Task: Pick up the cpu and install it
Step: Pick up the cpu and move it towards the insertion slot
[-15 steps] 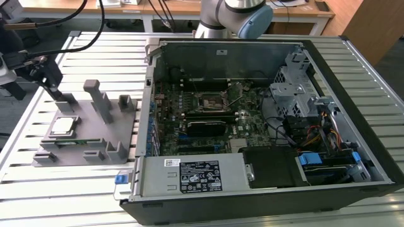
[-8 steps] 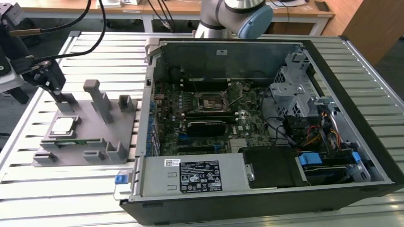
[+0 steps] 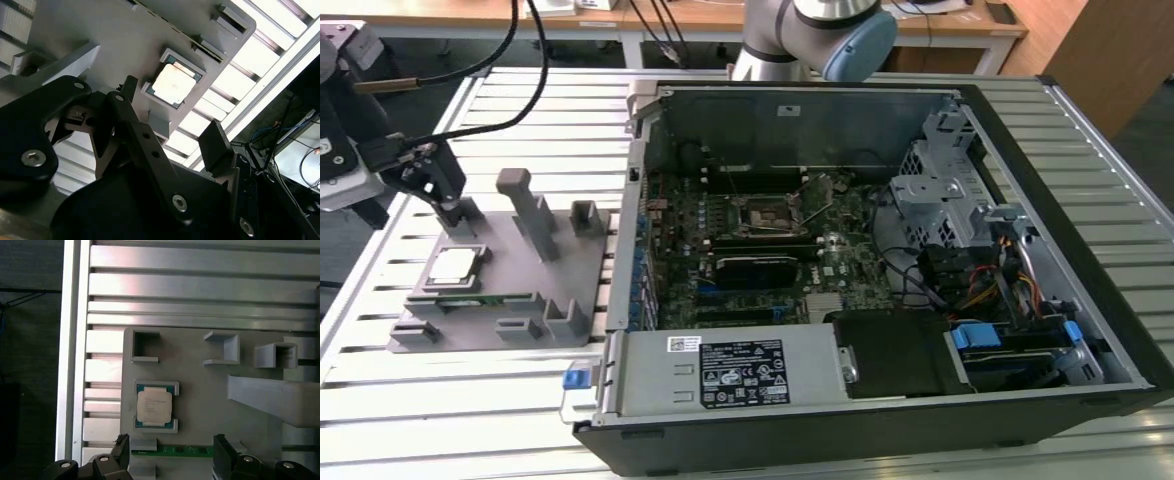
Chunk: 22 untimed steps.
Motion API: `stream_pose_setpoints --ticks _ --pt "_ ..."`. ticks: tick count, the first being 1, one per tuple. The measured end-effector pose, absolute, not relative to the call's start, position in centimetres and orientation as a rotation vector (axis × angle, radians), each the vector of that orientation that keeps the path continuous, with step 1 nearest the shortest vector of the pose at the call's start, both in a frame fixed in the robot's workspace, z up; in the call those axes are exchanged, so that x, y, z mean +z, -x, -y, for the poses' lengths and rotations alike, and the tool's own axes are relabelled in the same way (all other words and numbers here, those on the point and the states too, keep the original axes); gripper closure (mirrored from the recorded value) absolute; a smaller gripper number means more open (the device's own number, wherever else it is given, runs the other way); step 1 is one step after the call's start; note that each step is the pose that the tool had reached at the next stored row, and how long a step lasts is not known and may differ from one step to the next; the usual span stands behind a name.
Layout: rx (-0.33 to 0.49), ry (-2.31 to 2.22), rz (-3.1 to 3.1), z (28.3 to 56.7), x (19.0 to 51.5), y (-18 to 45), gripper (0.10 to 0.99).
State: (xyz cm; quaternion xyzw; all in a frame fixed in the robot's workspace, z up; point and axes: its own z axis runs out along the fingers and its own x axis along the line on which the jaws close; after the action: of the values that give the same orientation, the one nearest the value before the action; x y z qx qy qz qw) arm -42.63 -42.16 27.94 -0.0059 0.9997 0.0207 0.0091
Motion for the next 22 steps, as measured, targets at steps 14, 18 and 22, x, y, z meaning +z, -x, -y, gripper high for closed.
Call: stream_pose_setpoints --ticks 14,18,22 --pt "0.065 0.018 -3.123 42.1 25.4 42.6 0.325" --pt "0.065 0.018 -3.123 42.1 24.7 42.6 0.325" --pt "0.064 0.018 -3.123 41.9 24.3 42.6 0.325"
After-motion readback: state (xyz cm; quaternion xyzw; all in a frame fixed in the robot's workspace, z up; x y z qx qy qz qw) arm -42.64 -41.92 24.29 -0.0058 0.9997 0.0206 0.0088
